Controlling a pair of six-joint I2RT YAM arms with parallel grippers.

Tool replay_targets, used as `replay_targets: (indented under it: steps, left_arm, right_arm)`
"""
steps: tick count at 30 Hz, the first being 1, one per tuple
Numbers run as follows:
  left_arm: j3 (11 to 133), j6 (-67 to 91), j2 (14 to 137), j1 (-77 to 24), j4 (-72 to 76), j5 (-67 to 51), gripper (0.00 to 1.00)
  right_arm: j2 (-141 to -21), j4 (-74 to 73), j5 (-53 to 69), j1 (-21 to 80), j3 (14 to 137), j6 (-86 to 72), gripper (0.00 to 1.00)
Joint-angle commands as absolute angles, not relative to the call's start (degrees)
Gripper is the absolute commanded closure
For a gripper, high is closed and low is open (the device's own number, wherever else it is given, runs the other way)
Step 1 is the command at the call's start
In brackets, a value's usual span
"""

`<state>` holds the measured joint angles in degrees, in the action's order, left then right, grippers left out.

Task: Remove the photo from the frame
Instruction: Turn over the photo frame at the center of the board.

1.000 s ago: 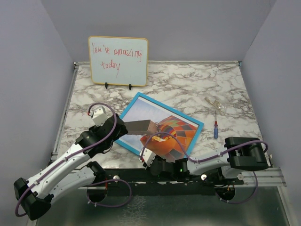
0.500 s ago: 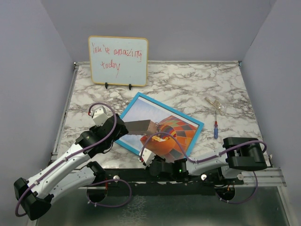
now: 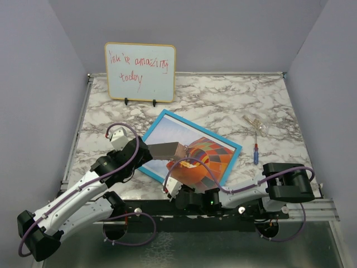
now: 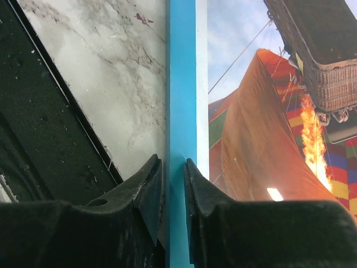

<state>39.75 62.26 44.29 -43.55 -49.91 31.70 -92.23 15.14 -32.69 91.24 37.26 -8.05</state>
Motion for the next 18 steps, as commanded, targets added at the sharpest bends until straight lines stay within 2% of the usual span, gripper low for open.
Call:
replay_targets:
  steps: [1, 10, 12, 14, 18]
  left_arm:
    - [38.84, 61.94, 43.83, -43.25, -49.18, 30.29, 0.01]
    - [38.47, 62.38, 42.99, -43.25, -48.96, 30.14, 0.01]
    - [38.28, 62.55, 42.99, -43.26, -48.94, 30.15, 0.01]
    - [38.23, 62.58, 43.13, -43.24, -48.80, 30.06, 0.01]
    - [38.26, 62.64, 43.35, -43.29, -48.44, 29.66, 0.01]
  right_arm:
    - [-95.44, 9.26, -31.04, 91.84, 38.59, -9.13, 0.73]
    - [-95.67, 7.03, -33.01, 91.90, 39.87, -9.98, 0.89]
    - [-95.36, 5.34, -33.35, 91.85, 41.77, -9.89, 0.90]
    - [-94.79, 5.06, -35.01, 91.80, 42.95, -10.49, 0.99]
    - [-93.13, 6.45, -36.29, 91.81, 43.37, -11.29, 0.99]
